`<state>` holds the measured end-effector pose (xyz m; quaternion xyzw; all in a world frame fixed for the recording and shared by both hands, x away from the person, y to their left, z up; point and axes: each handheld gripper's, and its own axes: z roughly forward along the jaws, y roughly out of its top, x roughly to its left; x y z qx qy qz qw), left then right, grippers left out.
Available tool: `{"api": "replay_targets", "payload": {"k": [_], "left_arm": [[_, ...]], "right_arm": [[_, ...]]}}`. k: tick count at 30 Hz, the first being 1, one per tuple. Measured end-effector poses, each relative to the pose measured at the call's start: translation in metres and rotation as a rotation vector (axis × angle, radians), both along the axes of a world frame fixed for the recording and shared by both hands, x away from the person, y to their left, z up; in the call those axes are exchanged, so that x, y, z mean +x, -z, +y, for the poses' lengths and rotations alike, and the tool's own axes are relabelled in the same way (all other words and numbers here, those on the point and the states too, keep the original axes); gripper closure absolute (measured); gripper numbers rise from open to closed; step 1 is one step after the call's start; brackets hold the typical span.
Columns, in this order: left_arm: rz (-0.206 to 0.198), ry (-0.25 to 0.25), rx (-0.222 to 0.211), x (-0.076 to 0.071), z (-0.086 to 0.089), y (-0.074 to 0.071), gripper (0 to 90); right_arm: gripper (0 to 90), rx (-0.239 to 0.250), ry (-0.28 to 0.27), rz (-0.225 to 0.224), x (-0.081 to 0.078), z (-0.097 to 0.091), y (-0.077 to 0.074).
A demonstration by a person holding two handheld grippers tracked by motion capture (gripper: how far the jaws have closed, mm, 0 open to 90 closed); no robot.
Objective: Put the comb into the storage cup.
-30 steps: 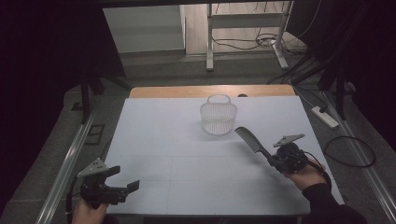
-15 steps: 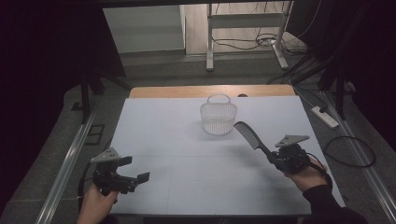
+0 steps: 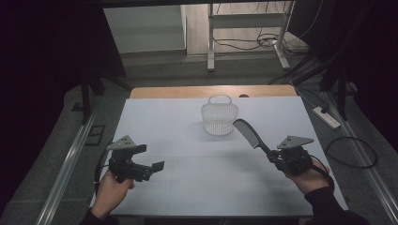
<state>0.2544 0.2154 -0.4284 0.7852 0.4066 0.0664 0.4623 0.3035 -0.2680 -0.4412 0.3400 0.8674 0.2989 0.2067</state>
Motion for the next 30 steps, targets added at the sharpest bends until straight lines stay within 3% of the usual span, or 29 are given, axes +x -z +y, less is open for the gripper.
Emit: {"api": "replay_targets", "payload": {"k": [14, 30], "left_arm": [[-0.036, 0.062, -0.014, 0.026, -0.039, -0.016, 0.0], [-0.022, 0.116, -0.036, 0.043, -0.066, -0.020, 0.0]], "right_arm": [[72.6, 0.022, -0.020, -0.058, -0.007, 0.006, -0.006], [72.7, 0.032, -0.053, -0.122, -0.016, 0.015, -0.011]]}}
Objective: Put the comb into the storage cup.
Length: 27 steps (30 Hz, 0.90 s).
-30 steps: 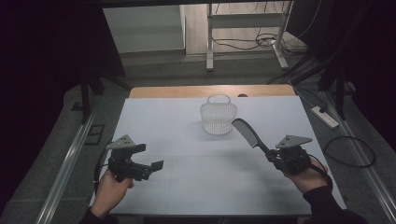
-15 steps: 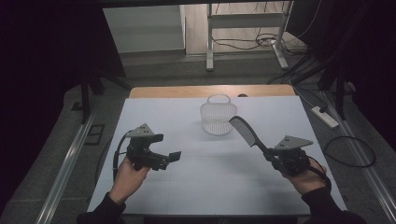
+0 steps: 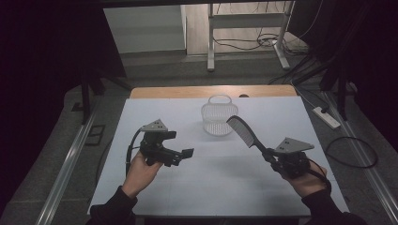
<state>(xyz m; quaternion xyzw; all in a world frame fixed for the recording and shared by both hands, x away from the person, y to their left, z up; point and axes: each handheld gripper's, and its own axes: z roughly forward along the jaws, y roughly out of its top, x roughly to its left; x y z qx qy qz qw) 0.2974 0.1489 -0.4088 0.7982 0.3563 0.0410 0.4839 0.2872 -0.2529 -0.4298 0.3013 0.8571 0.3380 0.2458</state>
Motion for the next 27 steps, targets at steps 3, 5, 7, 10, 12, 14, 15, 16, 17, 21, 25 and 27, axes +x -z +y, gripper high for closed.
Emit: {"api": "replay_targets", "payload": {"k": [3, 5, 7, 10, 12, 14, 15, 16, 17, 21, 25, 27], "left_arm": [[0.004, 0.006, -0.015, 0.003, -0.002, -0.001, 0.0], [0.005, 0.009, -0.020, 0.004, -0.004, -0.002, 0.0], [0.006, 0.013, -0.024, 0.005, -0.006, -0.004, 0.0], [0.014, 0.022, -0.023, 0.008, -0.009, -0.005, 0.0], [0.023, 0.029, -0.031, 0.009, -0.013, -0.006, 0.0], [0.025, 0.037, -0.034, 0.011, -0.016, -0.007, 0.0], [0.025, 0.041, -0.031, 0.012, -0.018, -0.007, 0.0], [0.026, 0.044, -0.030, 0.013, -0.019, -0.007, 0.0], [0.027, 0.047, -0.031, 0.014, -0.021, -0.008, 0.0], [0.035, 0.064, -0.031, 0.018, -0.027, -0.008, 0.0], [0.044, 0.074, -0.038, 0.021, -0.034, -0.006, 0.0], [0.047, 0.078, -0.044, 0.022, -0.036, -0.005, 0.0]], "right_arm": [[72.7, 0.002, -0.008, -0.011, -0.002, 0.003, -0.001], [72.7, 0.003, -0.014, -0.018, -0.004, 0.005, -0.002], [72.7, 0.003, -0.021, -0.026, -0.005, 0.007, -0.002], [72.7, 0.002, -0.027, -0.033, -0.007, 0.011, -0.002], [72.7, 0.005, -0.032, -0.037, -0.008, 0.013, -0.002], [72.7, 0.017, -0.039, -0.030, -0.008, 0.014, -0.002], [72.7, 0.019, -0.041, -0.031, -0.009, 0.015, -0.003], [72.7, 0.020, -0.043, -0.032, -0.009, 0.016, -0.003], [72.7, 0.020, -0.047, -0.033, -0.009, 0.017, -0.002], [72.6, 0.026, -0.059, -0.035, -0.012, 0.021, -0.003], [72.7, 0.031, -0.070, -0.042, -0.014, 0.026, -0.003], [72.7, 0.034, -0.078, -0.042, -0.015, 0.028, -0.003]]}}
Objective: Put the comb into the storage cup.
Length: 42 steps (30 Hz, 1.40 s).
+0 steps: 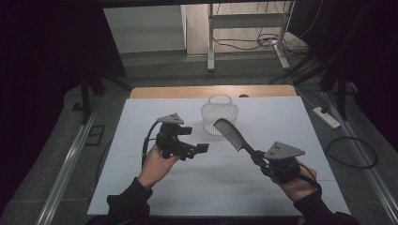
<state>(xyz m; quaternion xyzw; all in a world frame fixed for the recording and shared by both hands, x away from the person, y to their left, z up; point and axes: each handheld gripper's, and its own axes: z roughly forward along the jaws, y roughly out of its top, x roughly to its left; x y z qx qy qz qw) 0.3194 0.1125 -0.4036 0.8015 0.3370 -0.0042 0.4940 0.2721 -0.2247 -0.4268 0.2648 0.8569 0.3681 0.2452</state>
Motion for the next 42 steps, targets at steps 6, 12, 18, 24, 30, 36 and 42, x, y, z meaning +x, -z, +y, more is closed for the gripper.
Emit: {"api": "replay_targets", "payload": {"k": [6, 12, 18, 24, 30, 36, 42], "left_arm": [[0.010, 0.006, -0.008, 0.001, -0.004, 0.001, 0.0], [0.021, 0.010, -0.012, 0.001, -0.008, 0.003, 0.0], [0.042, 0.013, -0.034, 0.003, -0.014, 0.005, 0.0], [0.056, 0.029, -0.029, 0.005, -0.020, 0.007, 0.0], [0.068, 0.032, -0.026, 0.007, -0.026, 0.008, 0.0], [0.074, 0.039, -0.029, 0.009, -0.029, 0.009, 0.1], [0.117, 0.075, -0.100, 0.009, -0.022, 0.011, 31.4]], "right_arm": [[72.7, 0.018, -0.022, 0.012, -0.002, 0.006, 0.001], [72.7, 0.013, -0.040, 0.008, -0.006, 0.013, 0.002], [72.6, 0.012, -0.064, 0.001, -0.010, 0.020, 0.004], [72.6, 0.015, -0.083, -0.007, -0.013, 0.026, 0.003], [72.7, 0.011, -0.098, -0.017, -0.016, 0.030, 0.003], [72.6, 0.004, -0.109, -0.029, -0.018, 0.032, 0.004], [72.6, -0.002, -0.106, -0.040, -0.019, 0.033, 0.004]]}}
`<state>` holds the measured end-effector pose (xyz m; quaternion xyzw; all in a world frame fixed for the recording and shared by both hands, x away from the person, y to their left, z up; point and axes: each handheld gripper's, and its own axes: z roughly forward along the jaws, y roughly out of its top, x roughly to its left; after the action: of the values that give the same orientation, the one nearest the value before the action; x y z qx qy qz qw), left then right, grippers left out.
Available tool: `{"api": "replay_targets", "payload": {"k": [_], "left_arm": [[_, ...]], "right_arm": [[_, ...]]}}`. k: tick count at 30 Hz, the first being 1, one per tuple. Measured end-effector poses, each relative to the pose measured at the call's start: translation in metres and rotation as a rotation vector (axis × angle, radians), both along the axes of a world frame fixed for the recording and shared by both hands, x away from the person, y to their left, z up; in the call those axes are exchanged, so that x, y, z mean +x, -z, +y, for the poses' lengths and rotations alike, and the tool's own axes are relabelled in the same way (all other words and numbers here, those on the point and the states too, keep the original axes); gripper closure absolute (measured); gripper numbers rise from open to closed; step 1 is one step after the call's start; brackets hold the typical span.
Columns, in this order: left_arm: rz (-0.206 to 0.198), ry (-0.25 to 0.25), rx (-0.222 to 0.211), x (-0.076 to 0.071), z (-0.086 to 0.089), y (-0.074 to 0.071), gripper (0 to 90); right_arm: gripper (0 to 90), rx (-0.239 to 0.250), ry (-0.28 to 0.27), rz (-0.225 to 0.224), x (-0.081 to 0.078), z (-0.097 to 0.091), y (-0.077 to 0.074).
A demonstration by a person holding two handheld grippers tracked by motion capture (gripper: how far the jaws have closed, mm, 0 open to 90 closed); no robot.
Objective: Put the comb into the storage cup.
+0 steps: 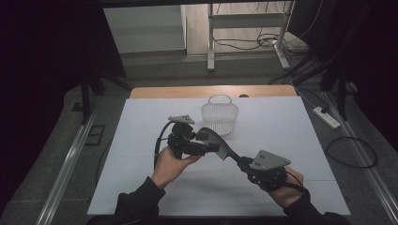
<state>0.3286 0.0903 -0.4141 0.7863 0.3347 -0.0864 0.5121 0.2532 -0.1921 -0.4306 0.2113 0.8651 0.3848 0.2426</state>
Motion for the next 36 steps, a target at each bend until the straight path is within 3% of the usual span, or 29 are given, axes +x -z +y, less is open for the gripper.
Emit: {"api": "replay_targets", "payload": {"k": [3, 12, 17, 21, 26, 31, 36], "left_arm": [[0.020, 0.025, -0.019, 0.000, 0.001, 0.000, 43.8], [0.043, 0.047, -0.042, 0.001, 0.004, 0.002, 68.8], [0.124, 0.051, -0.097, 0.004, 0.006, 0.007, 76.5], [0.198, 0.068, -0.189, 0.005, 0.007, 0.013, 87.1], [0.183, 0.065, -0.167, 0.003, 0.005, 0.010, 87.5], [0.163, 0.048, -0.161, 0.003, 0.007, 0.011, 87.6], [0.130, 0.044, -0.140, 0.002, 0.009, 0.007, 87.5]], "right_arm": [[72.6, -0.002, 0.000, -0.003, 0.000, 0.000, 0.000], [72.6, -0.011, -0.005, -0.007, 0.000, 0.001, 0.001], [72.4, -0.013, -0.005, -0.001, 0.001, 0.002, 0.003], [72.0, -0.027, -0.002, -0.002, 0.002, 0.002, 0.005], [70.7, -0.017, -0.002, 0.020, 0.004, 0.002, 0.007], [59.6, 0.019, -0.007, 0.037, 0.006, 0.001, 0.005], [51.6, 0.013, -0.023, 0.046, 0.005, 0.003, 0.007]]}}
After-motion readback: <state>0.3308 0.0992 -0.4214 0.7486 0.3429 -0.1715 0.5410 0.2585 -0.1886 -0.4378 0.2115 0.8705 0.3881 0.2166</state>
